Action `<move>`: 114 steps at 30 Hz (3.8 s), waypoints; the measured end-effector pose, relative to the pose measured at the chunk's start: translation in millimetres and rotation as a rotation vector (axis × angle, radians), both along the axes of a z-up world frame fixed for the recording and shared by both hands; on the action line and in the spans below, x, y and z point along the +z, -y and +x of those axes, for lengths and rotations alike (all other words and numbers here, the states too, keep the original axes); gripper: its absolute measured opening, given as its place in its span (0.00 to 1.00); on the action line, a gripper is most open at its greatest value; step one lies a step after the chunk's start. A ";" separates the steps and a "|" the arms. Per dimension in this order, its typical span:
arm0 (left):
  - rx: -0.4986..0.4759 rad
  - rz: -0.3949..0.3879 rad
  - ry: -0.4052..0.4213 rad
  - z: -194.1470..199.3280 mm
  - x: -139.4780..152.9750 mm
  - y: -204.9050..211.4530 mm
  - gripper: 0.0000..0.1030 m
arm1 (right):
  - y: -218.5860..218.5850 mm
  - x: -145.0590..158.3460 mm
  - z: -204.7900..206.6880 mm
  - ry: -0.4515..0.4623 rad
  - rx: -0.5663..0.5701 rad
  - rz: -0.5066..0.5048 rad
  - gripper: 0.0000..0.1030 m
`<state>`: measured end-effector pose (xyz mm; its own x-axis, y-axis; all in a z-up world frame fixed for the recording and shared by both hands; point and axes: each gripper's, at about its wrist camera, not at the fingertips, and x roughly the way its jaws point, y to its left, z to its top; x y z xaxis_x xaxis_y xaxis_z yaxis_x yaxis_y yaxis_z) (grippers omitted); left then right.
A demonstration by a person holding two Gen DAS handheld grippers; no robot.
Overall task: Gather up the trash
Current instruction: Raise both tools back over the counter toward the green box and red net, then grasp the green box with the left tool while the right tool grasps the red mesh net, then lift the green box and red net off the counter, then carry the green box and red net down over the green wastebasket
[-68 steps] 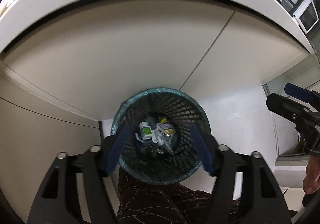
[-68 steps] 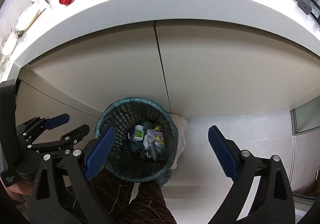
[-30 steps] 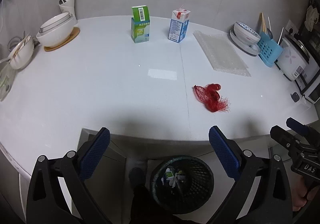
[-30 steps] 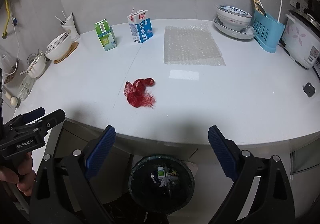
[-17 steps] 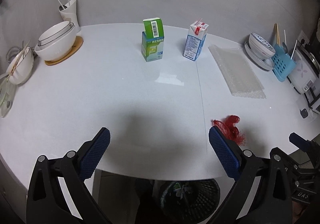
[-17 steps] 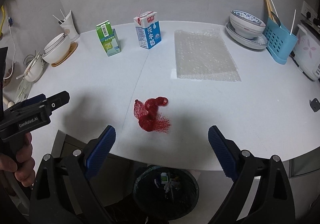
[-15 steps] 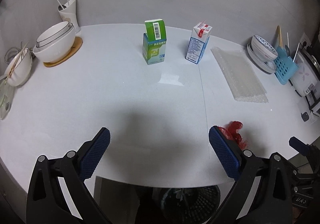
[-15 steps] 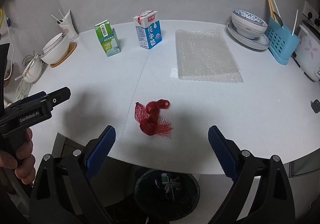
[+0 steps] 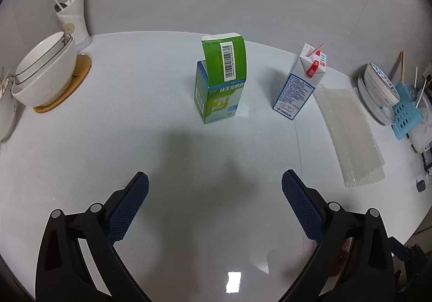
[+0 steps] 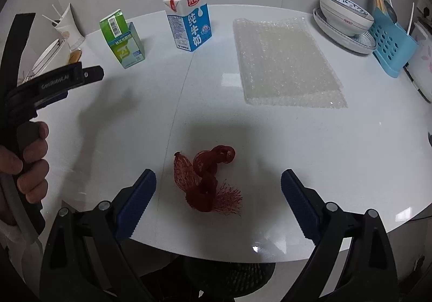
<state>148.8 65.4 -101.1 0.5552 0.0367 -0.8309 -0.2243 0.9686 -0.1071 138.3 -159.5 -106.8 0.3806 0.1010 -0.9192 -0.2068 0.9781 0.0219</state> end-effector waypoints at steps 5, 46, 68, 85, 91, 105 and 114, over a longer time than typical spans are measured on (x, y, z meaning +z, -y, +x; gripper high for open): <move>0.003 -0.005 -0.006 36.7 -11.0 -8.5 0.94 | -3.5 -13.5 12.3 -0.031 -0.024 -0.015 0.87; -0.039 0.022 -0.054 89.3 -18.2 -3.5 0.48 | -5.6 -47.5 39.4 -0.141 -0.029 -0.005 0.16; -0.072 0.029 -0.050 -1.5 23.2 40.6 0.48 | 34.6 7.1 9.6 -0.019 -0.005 0.062 0.16; -0.104 0.014 -0.052 -85.9 33.9 88.5 0.48 | 66.6 28.9 -36.3 0.044 0.036 0.098 0.16; -0.128 0.007 -0.049 -113.7 36.5 107.7 0.48 | 75.8 33.6 -54.3 0.057 0.056 0.095 0.16; -0.169 -0.005 -0.067 -173.9 27.4 143.9 0.48 | 101.2 39.4 -97.0 0.079 0.069 0.114 0.16; -0.190 -0.030 -0.102 -209.3 5.1 159.8 0.48 | 111.0 27.4 -124.9 0.055 0.085 0.119 0.16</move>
<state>-60.5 -94.4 -96.0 0.4628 -0.0859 -0.8823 -0.0492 0.9913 -0.1223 13.5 -270.5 -79.4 0.4154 0.2421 -0.8768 -0.2929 0.9482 0.1230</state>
